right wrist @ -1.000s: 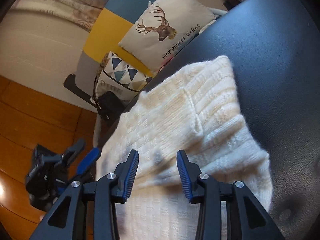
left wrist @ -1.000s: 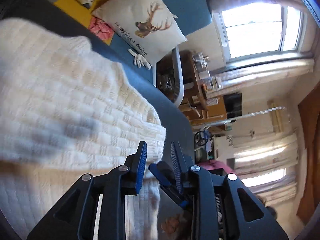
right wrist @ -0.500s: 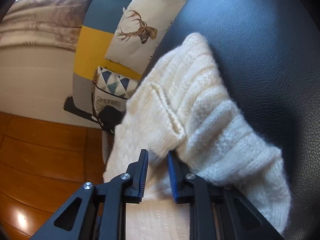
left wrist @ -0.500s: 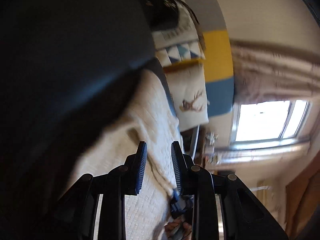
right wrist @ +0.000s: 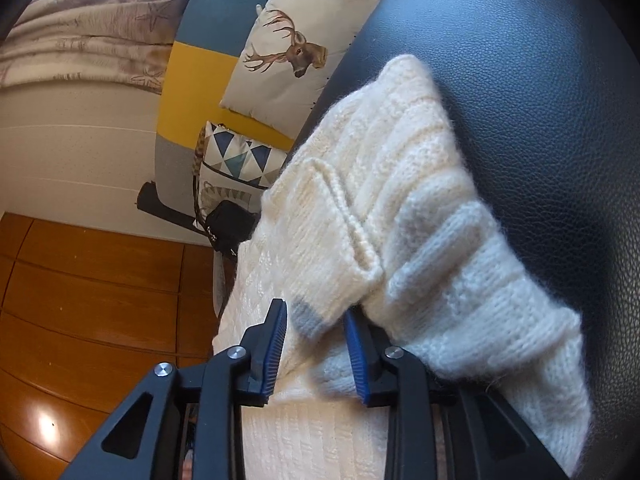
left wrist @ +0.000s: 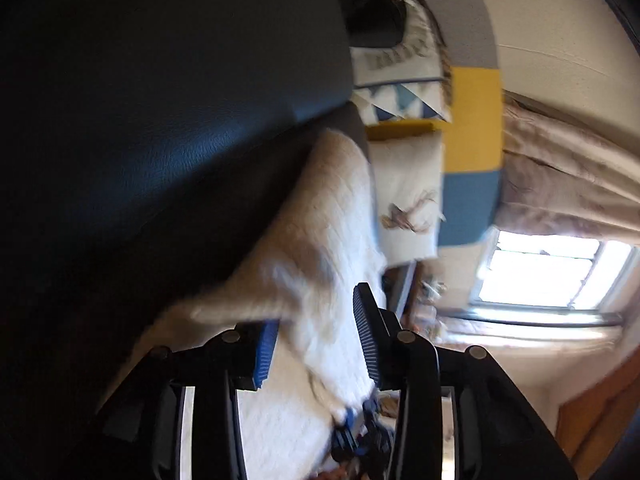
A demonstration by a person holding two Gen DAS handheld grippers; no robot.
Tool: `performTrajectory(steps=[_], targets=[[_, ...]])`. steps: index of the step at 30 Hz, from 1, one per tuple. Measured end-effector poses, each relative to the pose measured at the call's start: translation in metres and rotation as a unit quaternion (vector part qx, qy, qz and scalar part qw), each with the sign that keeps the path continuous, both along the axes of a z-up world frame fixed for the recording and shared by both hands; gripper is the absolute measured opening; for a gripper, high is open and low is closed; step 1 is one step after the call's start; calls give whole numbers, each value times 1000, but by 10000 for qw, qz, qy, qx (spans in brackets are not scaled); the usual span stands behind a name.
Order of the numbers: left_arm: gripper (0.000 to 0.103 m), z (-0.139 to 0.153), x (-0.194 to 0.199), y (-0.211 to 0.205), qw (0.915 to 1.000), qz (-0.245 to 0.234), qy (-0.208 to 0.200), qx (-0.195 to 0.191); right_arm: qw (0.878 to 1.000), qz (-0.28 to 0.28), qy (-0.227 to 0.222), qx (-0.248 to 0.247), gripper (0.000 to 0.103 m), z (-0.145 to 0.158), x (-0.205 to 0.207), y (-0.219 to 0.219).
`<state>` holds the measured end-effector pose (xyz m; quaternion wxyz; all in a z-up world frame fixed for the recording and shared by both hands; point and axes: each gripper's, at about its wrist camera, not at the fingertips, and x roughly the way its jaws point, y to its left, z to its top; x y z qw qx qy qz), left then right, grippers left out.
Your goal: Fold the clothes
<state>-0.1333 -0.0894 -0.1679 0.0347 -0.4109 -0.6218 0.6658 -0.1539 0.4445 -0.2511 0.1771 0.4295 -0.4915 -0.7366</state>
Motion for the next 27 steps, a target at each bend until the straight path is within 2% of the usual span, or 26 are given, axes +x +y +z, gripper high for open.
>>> performTrajectory(steps=[2,3,4,5,7,8,9,11,13,14,16,18,20,22,25,27], targets=[[39,-4,-4,-1,9998,176,32,101,9999,112,60,59,28,1,-1,-2],[38,1,-2,-1,9995,233,208,37,9996,198,72,169,27,3,-2,-4],[37,6,0,0,9988,289,383,-27,9992,252,72,298,22,5,-2,-4],[31,12,2,0,9978,340,563,-93,9991,231,139,318,17,9,-1,-3],[23,27,11,-1,9938,353,1021,-250,9986,92,466,222,9,23,3,0],[23,34,17,-1,9912,372,1229,-316,9970,67,733,249,9,36,6,0],[23,35,22,-4,9901,457,1264,-400,9952,76,910,340,9,46,7,-1],[22,23,27,-11,9911,714,935,-629,9934,154,966,594,9,53,7,-5],[22,-3,26,-19,9949,793,470,-402,9950,238,640,730,9,39,5,-7],[18,-16,26,-23,9958,827,333,-192,9956,268,481,764,9,31,5,-7],[18,-20,27,-26,9960,808,388,-26,9964,309,171,773,9,12,9,-6],[18,-15,23,-27,9971,658,388,-46,9989,186,81,419,12,4,11,1],[25,-11,19,-27,9978,557,373,19,10000,12,58,-45,31,-1,13,10],[28,-8,17,-28,9979,527,364,-4,9990,-126,41,-420,33,-5,13,16],[28,0,9,-25,9985,428,295,-149,9986,-134,99,-493,42,-4,5,13],[28,2,9,-22,9985,327,274,-353,9990,-83,169,-404,42,-2,1,7]])
